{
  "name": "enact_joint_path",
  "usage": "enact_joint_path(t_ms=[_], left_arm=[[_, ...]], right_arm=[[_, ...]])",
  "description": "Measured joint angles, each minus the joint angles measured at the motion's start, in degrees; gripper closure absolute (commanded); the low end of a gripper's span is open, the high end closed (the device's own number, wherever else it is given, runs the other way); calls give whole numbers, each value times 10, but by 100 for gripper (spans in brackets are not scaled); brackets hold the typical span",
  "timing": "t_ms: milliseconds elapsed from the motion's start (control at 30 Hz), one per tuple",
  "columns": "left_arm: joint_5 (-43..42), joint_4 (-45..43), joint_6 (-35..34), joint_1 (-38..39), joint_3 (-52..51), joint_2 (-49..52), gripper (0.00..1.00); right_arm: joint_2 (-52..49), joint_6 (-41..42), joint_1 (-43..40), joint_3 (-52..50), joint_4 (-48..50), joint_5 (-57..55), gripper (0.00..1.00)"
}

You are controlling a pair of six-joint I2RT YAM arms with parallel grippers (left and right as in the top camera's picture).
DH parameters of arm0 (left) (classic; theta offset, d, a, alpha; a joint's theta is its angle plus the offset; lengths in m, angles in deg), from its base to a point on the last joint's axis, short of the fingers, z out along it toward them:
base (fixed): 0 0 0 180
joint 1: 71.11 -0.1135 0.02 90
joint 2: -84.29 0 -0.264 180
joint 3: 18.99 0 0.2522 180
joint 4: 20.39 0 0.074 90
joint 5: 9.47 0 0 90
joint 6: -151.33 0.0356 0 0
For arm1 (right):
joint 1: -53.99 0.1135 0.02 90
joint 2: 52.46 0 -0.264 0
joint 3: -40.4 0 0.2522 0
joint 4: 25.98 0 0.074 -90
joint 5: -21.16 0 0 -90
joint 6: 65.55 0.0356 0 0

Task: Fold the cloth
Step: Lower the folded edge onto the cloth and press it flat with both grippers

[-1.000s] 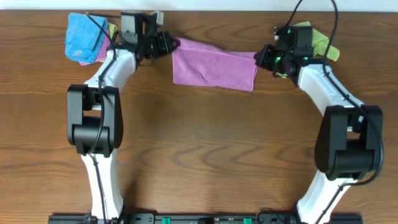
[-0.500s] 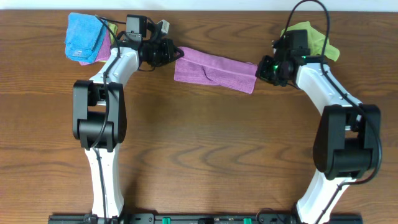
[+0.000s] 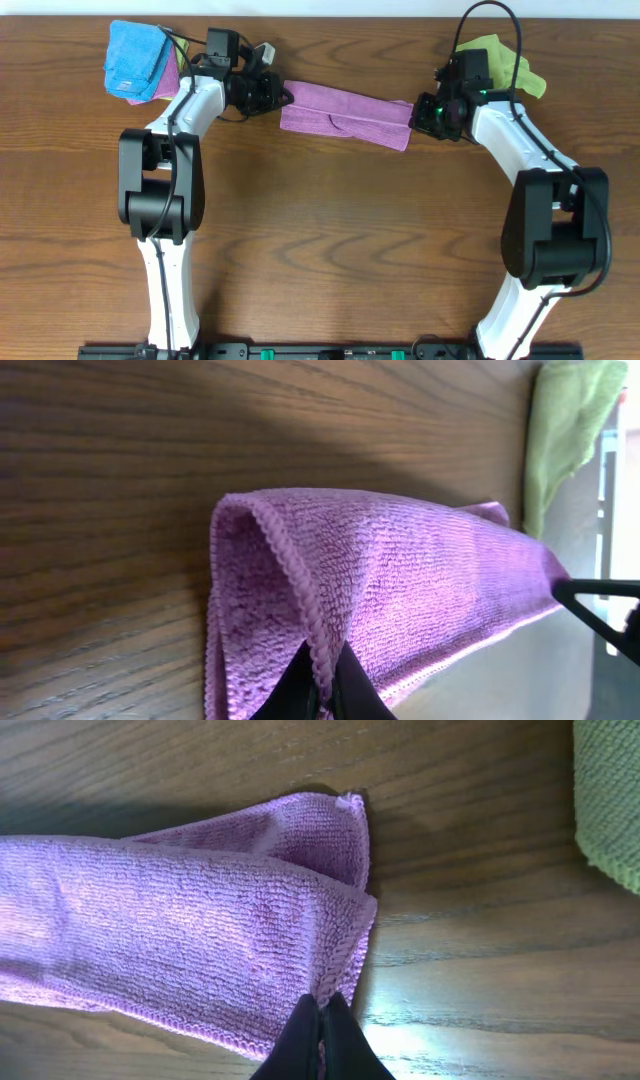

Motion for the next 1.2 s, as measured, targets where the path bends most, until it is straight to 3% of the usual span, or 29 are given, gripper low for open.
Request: enact_joint_path(t_ms=[33, 67, 133, 267, 300, 367, 400, 433, 500, 867, 900, 933, 967, 1000, 1033, 1200], left_arm=[[3, 1, 1, 0, 0, 0, 11], [4, 2, 3, 0, 0, 0, 9], [8, 8, 5, 0, 0, 0, 2], [11, 42, 6, -3, 0, 0, 0], [10, 51, 9, -5, 0, 0, 9], [5, 59, 16, -9, 0, 0, 24], [2, 61, 21, -10, 0, 0, 45], [-2, 61, 30, -11, 0, 0, 66], [-2, 60, 46, -12, 0, -3, 92], [83, -20, 100, 34, 22, -81, 94], [87, -22, 102, 40, 22, -81, 94], [89, -21, 105, 45, 22, -81, 94], [90, -20, 109, 49, 22, -80, 94], [91, -19, 110, 51, 22, -80, 94], [92, -18, 112, 53, 22, -80, 94], [121, -1, 113, 52, 22, -80, 94]], right_arm=[[0, 1, 1, 0, 0, -3, 48], [0, 1, 1, 0, -1, -4, 37], [0, 1, 3, 0, -2, -6, 29], [-1, -3, 3, 0, -12, -8, 31], [-1, -3, 3, 0, -15, -8, 34], [-1, -5, 3, 0, -17, -8, 82], [-1, -4, 3, 0, -17, -8, 99], [-1, -5, 3, 0, -17, -8, 99], [1, -5, 3, 0, -16, -8, 99], [57, -28, 4, 3, 16, -11, 98], [57, -29, 4, 3, 12, -12, 89], [57, -33, 6, 3, 4, -14, 50], [57, -30, 6, 3, -2, -16, 21], [57, -31, 6, 3, -7, -19, 7], [57, -32, 6, 3, -13, -19, 1], [57, -44, 6, 3, -19, -22, 1]])
